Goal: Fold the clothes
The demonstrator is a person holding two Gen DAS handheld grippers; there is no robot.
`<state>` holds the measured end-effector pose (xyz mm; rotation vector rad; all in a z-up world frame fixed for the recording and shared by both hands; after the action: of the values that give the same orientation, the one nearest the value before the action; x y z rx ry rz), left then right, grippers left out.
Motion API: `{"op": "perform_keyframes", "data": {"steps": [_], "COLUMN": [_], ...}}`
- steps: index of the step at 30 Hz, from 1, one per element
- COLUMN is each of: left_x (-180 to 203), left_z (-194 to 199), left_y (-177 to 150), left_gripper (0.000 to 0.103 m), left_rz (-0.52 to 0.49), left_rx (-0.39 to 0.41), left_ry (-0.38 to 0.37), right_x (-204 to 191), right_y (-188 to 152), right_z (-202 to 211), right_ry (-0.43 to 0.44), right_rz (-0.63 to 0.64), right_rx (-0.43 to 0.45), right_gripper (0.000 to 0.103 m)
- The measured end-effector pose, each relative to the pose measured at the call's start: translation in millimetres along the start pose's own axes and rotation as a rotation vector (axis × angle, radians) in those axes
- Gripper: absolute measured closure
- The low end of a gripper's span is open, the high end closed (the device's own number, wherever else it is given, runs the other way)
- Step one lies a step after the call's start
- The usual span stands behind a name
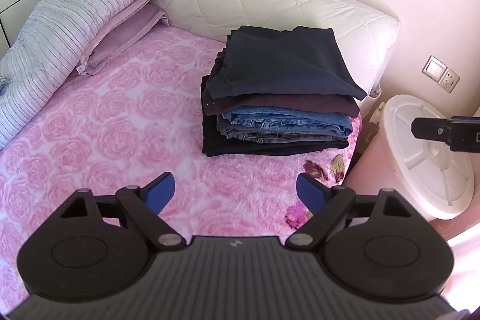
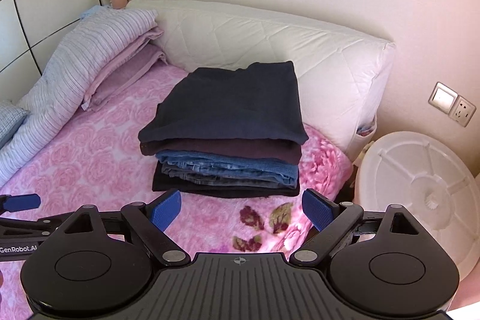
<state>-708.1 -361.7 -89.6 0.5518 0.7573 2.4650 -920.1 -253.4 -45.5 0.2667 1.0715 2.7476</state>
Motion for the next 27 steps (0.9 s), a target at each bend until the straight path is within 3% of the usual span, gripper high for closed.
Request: {"op": "perform_keyframes", "data": {"steps": [11, 15, 27], "left_x": [-6.7, 0.0, 4.8], "left_z": [-4.5, -2.5, -5.0], "left_y": [-0.9, -3.4, -9.6], "left_gripper": [0.017, 0.017, 0.017], "left_rz": [0.062, 0.022, 0.03], "left_rx": [-0.002, 0.017, -0.014], "left_ry": [0.046, 0.053, 0.085], "right_x": [-12.3, -15.8, -19.8], "right_y": [-3.0, -5.4, -9.8], "right_z": [-2.1, -1.6, 3.5], "right_ry": [-0.006, -0.01, -0.006], "right_rz": [0.014, 0.019, 0.017], "right_rx": [-0.013, -0.015, -0.01], "right_gripper": [0.012, 0.012, 0.012]}}
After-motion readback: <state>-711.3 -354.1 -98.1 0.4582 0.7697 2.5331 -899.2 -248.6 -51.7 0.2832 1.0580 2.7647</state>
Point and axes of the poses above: each gripper's, at about its wrist camera, not at the fingertips, and z roughly against the way its jaws point, x to its right, y to its top, the point moved 1 cm from there along -z, roughly the way its jaws point, and after that the axes turned 15 degrees about z, right-handed, at the moved point
